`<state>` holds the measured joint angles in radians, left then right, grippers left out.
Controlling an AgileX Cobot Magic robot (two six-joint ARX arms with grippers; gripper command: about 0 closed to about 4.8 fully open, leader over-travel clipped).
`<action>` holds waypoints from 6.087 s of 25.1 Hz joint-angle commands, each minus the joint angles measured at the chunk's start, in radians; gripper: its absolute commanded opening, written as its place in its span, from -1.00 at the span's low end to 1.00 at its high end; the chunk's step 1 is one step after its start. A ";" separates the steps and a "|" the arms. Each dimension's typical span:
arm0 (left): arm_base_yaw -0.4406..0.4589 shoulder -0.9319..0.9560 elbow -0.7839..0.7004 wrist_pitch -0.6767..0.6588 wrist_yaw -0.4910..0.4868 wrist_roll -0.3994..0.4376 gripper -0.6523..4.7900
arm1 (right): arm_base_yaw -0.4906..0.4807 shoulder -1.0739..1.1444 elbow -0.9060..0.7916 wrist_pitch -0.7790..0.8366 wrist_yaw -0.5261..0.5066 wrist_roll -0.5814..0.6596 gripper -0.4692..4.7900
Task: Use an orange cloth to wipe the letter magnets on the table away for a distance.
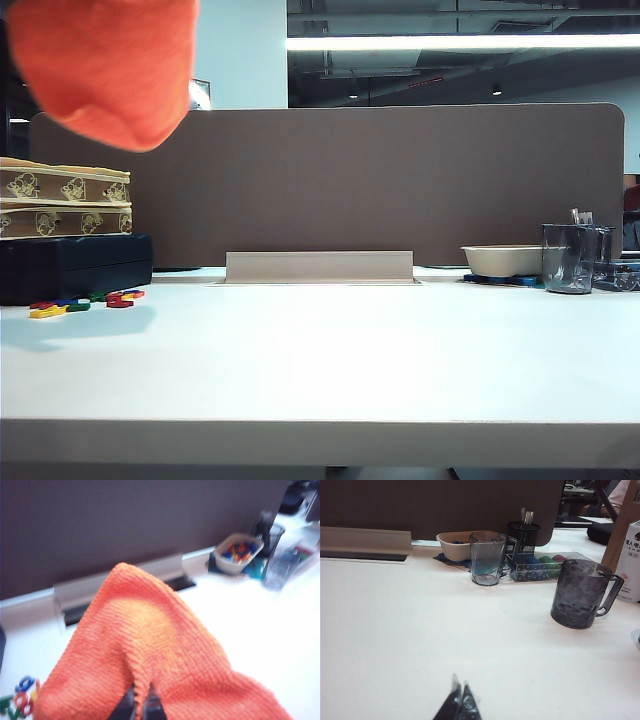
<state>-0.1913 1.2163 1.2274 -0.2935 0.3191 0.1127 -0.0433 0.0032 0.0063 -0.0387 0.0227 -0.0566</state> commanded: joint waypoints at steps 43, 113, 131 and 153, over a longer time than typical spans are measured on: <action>-0.280 0.164 -0.388 0.248 0.060 0.005 -0.43 | 0.000 -0.003 -0.004 0.119 -0.003 0.005 -0.82; -0.277 -1.028 -0.857 -0.056 -0.489 -0.017 -0.43 | 0.000 -0.003 0.018 0.130 -0.003 0.005 -0.82; -0.277 -1.028 -1.102 0.259 -0.611 -0.086 -0.43 | 0.000 -0.003 0.021 0.181 -0.108 0.084 -0.82; -0.277 -1.030 -1.221 0.353 -0.636 -0.102 -0.43 | 0.001 -0.003 0.019 0.048 -0.183 0.083 -0.82</action>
<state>-0.4698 0.1875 0.0010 0.0483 -0.3149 0.0097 -0.0433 0.0025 0.0216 -0.0139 -0.1574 0.0246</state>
